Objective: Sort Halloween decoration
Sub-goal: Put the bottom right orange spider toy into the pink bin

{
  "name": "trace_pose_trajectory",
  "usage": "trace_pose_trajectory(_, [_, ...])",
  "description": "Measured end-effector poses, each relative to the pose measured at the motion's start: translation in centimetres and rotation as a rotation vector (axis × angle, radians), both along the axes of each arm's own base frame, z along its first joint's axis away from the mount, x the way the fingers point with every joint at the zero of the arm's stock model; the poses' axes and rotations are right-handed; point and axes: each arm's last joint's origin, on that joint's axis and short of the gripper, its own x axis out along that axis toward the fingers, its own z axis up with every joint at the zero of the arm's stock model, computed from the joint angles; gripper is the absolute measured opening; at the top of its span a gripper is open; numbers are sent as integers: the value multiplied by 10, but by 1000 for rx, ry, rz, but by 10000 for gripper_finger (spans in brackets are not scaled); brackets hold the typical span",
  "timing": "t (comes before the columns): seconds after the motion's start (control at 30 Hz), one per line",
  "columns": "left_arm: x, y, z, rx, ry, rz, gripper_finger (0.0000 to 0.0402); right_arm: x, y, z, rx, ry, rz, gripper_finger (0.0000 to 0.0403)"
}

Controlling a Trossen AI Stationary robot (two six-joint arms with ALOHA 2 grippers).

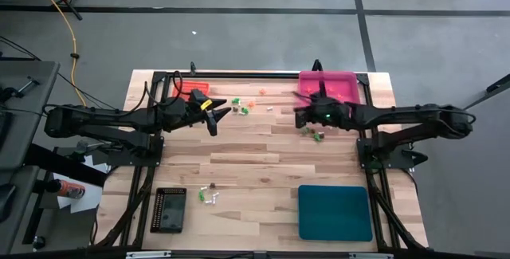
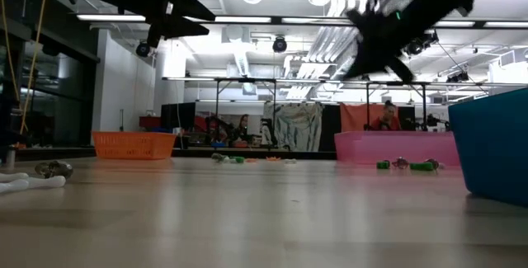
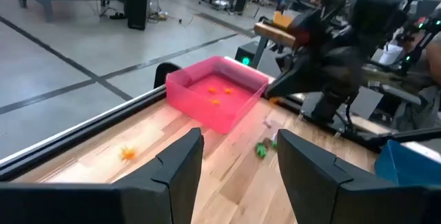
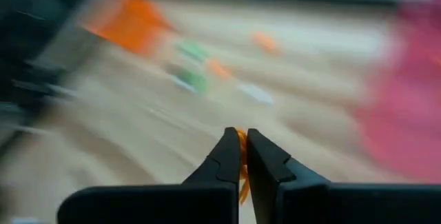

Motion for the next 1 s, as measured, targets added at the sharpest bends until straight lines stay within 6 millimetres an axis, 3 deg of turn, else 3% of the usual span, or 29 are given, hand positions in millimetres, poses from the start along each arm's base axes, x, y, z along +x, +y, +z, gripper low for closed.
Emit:
trace_pose_trajectory(0.2, [3,0,12,16,-138,-8,172,18,13,43,-313,-349,259,1])
trace_pose_trajectory(0.33, [5,-3,20,51,-208,-118,172,21,21,56,-457,-445,395,1])
trace_pose_trajectory(0.5, [9,-9,27,101,-205,-257,146,22,28,57,-469,-460,465,1])
trace_pose_trajectory(0.7, [17,-13,33,137,-199,-333,14,22,34,56,-493,-454,511,1])
trace_pose_trajectory(1.0, [22,-13,33,134,-186,-336,1,22,34,56,-486,-454,510,0])
